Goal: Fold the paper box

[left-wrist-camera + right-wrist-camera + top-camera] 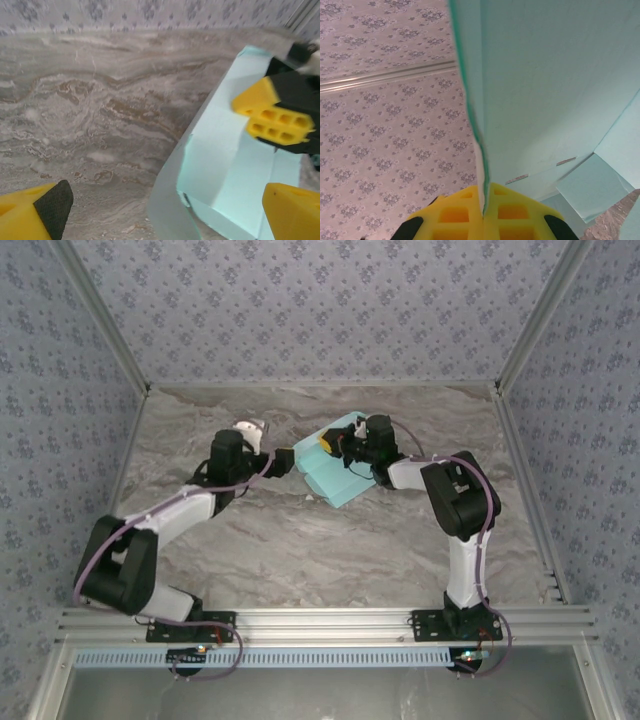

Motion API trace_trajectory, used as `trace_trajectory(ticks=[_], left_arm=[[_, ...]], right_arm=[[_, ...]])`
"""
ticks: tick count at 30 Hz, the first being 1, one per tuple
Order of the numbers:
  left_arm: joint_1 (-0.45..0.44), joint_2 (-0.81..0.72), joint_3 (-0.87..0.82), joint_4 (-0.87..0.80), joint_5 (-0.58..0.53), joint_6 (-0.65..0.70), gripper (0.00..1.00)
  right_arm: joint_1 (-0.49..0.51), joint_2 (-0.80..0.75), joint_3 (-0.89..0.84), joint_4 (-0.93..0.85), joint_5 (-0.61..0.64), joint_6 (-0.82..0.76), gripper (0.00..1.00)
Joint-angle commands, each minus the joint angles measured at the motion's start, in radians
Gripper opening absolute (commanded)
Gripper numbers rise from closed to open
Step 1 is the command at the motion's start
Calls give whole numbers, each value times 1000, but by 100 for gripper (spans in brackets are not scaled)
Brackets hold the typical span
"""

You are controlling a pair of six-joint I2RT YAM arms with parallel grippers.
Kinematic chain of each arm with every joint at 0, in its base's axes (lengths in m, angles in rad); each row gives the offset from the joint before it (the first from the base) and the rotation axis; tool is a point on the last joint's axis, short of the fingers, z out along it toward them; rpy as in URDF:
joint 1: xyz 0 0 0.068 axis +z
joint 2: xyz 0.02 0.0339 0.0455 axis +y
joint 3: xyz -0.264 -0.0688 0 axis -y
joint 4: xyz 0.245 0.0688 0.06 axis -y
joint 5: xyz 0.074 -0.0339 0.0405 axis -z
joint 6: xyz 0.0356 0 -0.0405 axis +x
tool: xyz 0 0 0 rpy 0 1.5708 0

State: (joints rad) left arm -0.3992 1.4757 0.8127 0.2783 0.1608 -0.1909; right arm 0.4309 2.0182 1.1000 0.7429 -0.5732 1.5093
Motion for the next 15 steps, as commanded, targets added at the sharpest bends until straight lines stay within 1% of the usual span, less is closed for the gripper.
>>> trace_trajectory(ticks=[1, 4, 8, 11, 15], left_arm=[[4, 45, 60, -104, 26, 74, 99], [7, 95, 113, -147, 56, 100, 99], [19, 180, 196, -228, 60, 126, 99], [39, 254, 270, -287, 67, 115, 99], [40, 304, 328, -312, 88, 96, 98]], right_arm=[[3, 13, -9, 11, -10, -23, 0], [-2, 13, -6, 6, -9, -19, 0], [0, 11, -3, -9, -7, -18, 0], [2, 13, 0, -13, -7, -14, 0], [6, 11, 6, -19, -11, -10, 0]])
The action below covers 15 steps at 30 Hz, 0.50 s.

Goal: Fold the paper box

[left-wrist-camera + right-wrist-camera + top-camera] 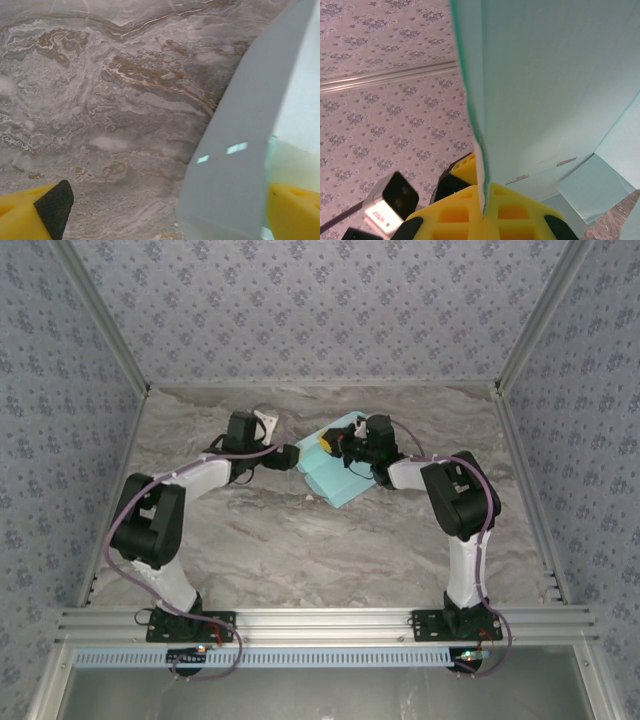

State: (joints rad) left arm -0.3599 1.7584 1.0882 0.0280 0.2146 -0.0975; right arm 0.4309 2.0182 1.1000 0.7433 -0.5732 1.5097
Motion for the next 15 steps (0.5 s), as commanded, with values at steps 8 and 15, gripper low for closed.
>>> trace_trajectory(ticks=[8, 15], left_arm=[[-43, 37, 44, -38, 97, -35, 98], [-60, 5, -55, 62, 109, -80, 99]], right_arm=[[13, 16, 4, -20, 1, -7, 0], [8, 39, -2, 28, 6, 2, 0]])
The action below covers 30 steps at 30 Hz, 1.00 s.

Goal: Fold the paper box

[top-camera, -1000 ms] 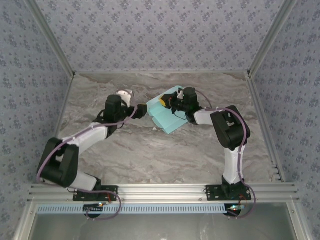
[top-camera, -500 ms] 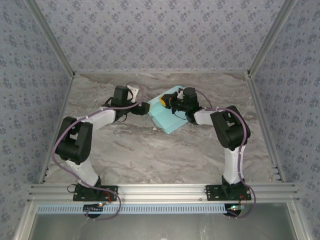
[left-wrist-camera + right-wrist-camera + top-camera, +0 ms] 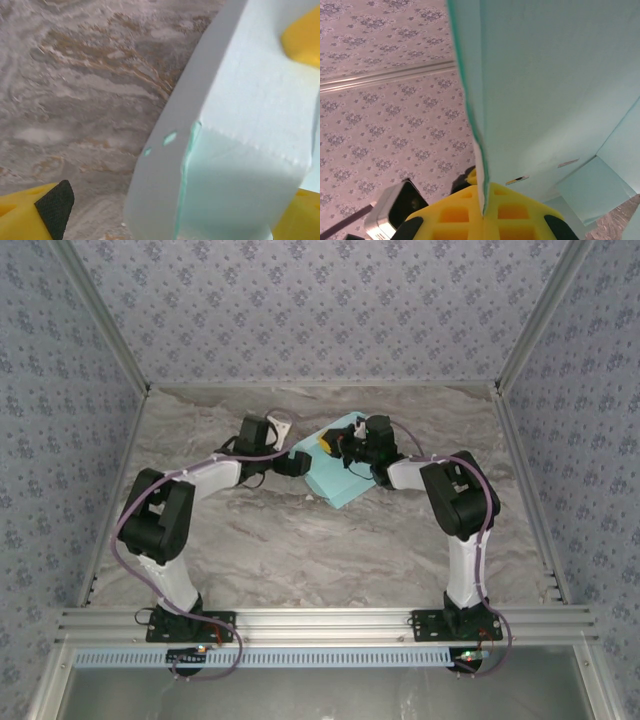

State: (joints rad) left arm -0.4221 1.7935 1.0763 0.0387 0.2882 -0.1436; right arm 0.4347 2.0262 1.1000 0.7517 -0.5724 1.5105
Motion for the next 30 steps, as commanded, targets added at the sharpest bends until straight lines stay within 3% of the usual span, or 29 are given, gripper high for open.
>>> trace_trajectory(ticks=[1, 8, 13, 20, 23, 27, 30], left_arm=[[4, -47, -74, 83, 41, -39, 99], [2, -162, -347, 478, 103, -56, 99], [4, -238, -523, 696, 13, -73, 99], [23, -307, -574, 613, -314, -141, 99], [26, -307, -531, 498, -458, -160, 99], [27, -267, -509, 526, -484, -121, 99], [21, -216, -537, 698, -328, -40, 99]], right_arm=[[2, 32, -5, 26, 5, -1, 0], [-7, 38, -28, 64, 8, -12, 0], [-8, 43, -38, 76, 5, -29, 0], [-13, 62, -43, 103, -15, -24, 0], [-13, 63, -43, 109, -27, -26, 0], [-14, 63, -43, 103, -35, -30, 0], [-15, 63, -41, 105, -32, -29, 0]])
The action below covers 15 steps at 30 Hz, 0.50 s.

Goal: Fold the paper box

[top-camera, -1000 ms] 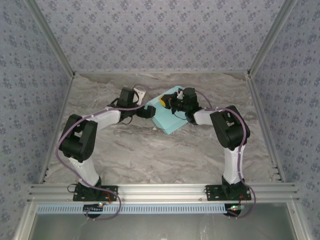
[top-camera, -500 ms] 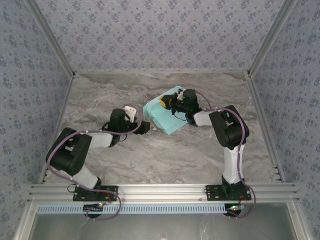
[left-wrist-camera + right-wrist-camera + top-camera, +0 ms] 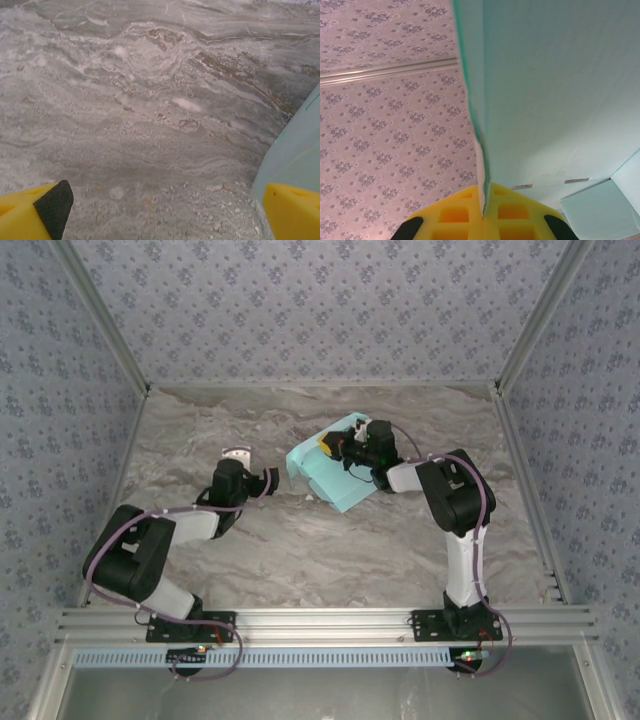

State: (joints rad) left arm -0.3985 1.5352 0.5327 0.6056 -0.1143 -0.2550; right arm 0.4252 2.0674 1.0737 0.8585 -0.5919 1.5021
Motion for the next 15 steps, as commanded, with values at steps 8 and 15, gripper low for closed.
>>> trace_trajectory(ticks=[8, 15], left_arm=[[-95, 193, 14, 362, 257, 252, 98], [-97, 232, 41, 381, 335, 227, 83]], right_arm=[[-7, 22, -23, 13, -12, -27, 0], [-6, 23, -40, 29, -13, -27, 0]])
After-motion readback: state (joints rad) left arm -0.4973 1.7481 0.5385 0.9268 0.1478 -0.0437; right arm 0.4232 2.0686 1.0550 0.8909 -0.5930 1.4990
